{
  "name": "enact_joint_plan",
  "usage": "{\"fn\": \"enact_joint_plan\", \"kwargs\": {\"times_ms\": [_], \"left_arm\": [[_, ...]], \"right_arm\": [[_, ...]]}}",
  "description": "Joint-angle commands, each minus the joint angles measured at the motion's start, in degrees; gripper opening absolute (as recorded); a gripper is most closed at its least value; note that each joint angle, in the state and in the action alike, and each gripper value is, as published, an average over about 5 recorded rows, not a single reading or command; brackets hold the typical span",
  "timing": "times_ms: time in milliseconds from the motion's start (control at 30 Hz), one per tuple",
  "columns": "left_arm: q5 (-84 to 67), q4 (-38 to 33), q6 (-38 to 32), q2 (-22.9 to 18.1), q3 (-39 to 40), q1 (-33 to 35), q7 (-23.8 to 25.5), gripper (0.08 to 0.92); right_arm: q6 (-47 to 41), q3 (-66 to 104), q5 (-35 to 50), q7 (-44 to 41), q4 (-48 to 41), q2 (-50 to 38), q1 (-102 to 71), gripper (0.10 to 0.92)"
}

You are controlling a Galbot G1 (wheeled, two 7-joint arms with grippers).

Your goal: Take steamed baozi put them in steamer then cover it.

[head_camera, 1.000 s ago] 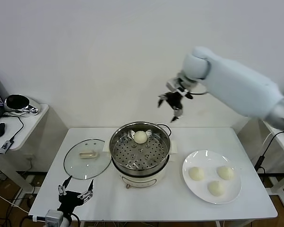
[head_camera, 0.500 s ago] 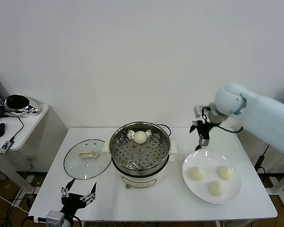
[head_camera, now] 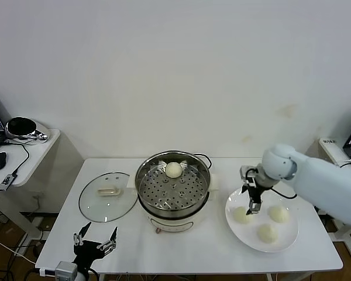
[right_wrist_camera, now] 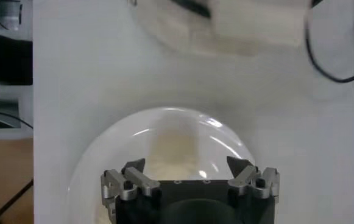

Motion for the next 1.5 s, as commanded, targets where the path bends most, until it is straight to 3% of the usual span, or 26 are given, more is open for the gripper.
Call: {"fn": "enact_joint_plan", "kwargs": {"times_ms": [33, 1200, 1300, 1500], "left_arm": [[-0.1, 1.0, 0.2, 0.0, -0.1, -0.1, 0.0, 0.823], [-1.5, 3.4, 0.5, 0.0, -0.3, -1.0, 0.2, 0.823], [-1.4, 3.3, 0.5, -0.1, -0.3, -1.0, 0.2, 0.823], [-1.5, 3.4, 0.6, -0.2, -0.2, -0.9, 0.2, 0.823]], "right_arm": [[-1.2, 1.1, -2.4, 2.1, -2.4, 1.3, -6.0, 0.823], [-0.2, 1.2, -3.7, 4.9, -8.8, 5.7, -7.3, 0.823], [-0.1, 1.2, -3.7, 4.9, -8.8, 5.6, -7.4, 0.797], [-0.1, 1.3, -3.5, 4.6, -8.8, 5.4, -7.4, 0.671]]}}
